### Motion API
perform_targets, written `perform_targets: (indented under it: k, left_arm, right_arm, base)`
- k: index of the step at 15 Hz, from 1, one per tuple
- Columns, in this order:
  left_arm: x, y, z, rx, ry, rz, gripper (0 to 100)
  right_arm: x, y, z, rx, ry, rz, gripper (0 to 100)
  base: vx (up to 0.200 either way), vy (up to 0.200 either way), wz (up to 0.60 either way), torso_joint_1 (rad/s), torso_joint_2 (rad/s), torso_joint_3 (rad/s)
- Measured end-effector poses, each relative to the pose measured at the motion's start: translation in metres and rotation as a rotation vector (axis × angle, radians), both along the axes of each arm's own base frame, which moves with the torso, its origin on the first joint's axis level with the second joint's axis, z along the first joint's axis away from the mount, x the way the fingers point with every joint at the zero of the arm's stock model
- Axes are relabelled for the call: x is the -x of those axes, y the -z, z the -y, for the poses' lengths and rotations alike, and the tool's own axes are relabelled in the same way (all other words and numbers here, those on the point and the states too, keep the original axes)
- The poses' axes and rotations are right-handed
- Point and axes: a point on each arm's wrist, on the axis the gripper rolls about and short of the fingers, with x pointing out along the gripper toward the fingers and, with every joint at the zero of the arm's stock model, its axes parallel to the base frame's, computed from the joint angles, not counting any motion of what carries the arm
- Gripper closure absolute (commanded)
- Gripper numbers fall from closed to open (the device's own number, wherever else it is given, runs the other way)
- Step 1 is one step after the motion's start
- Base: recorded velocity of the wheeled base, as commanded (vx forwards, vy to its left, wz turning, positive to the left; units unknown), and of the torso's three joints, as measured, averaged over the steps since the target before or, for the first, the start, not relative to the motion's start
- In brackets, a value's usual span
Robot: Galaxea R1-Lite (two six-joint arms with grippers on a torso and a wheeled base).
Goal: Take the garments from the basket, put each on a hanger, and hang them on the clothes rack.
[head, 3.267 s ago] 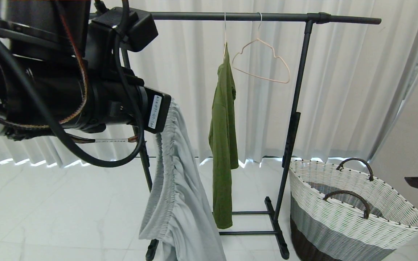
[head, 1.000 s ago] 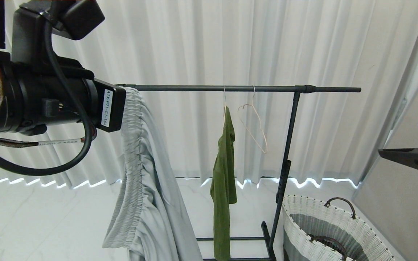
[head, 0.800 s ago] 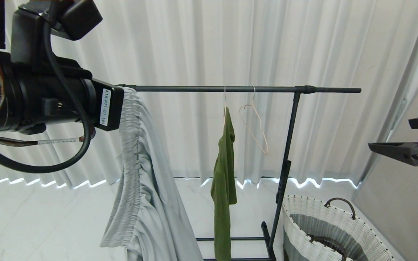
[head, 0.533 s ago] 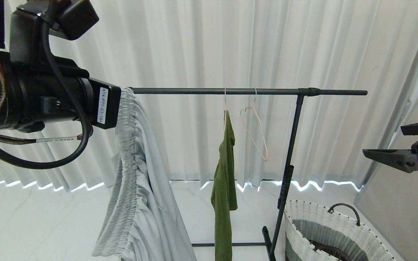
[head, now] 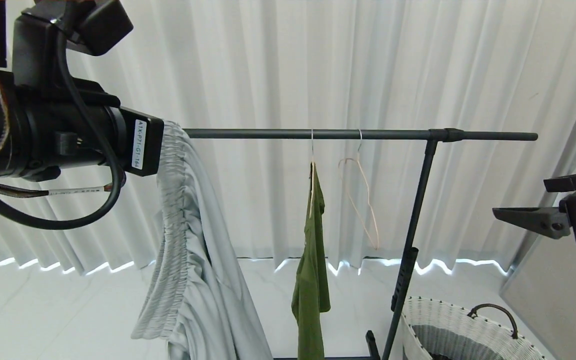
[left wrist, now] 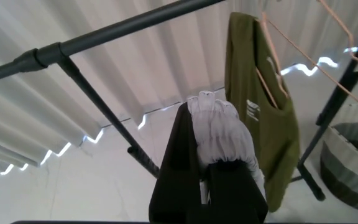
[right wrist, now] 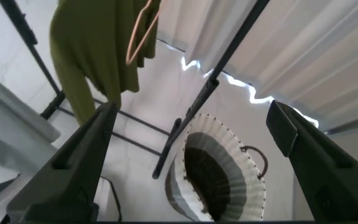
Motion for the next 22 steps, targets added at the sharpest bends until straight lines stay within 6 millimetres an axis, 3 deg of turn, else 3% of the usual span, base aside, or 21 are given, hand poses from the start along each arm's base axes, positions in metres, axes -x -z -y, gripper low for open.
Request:
perform_targets:
  k: [4, 10, 18, 22]
  left_arm:
    - [-0.007, 0.004, -0.004, 0.0, -0.03, 0.001, 100]
    - [-0.017, 0.025, 0.0, -0.007, -0.036, 0.007, 100]
    - [-0.018, 0.044, -0.007, -0.017, -0.066, -0.025, 100]
    - [-0.013, 0.048, -0.009, -0.02, -0.066, -0.034, 100]
  right_arm:
    - [-0.016, 0.005, -0.008, -0.064, 0.031, -0.03, 0]
    - [-0.056, 0.025, -0.034, -0.175, 0.017, -0.115, 0]
    - [-0.121, 0.073, -0.121, -0.21, 0.055, -0.211, 0]
    - [-0.147, 0.097, -0.147, -0.193, 0.092, -0.258, 0]
  base:
    - [0.2, 0.0, 0.0, -0.001, 0.0, 0.001]
    - [0.0, 0.0, 0.0, 0.0, 0.0, 0.0]
    - [0.0, 0.0, 0.0, 0.0, 0.0, 0.0]
    - [0.0, 0.0, 0.0, 0.0, 0.0, 0.0]
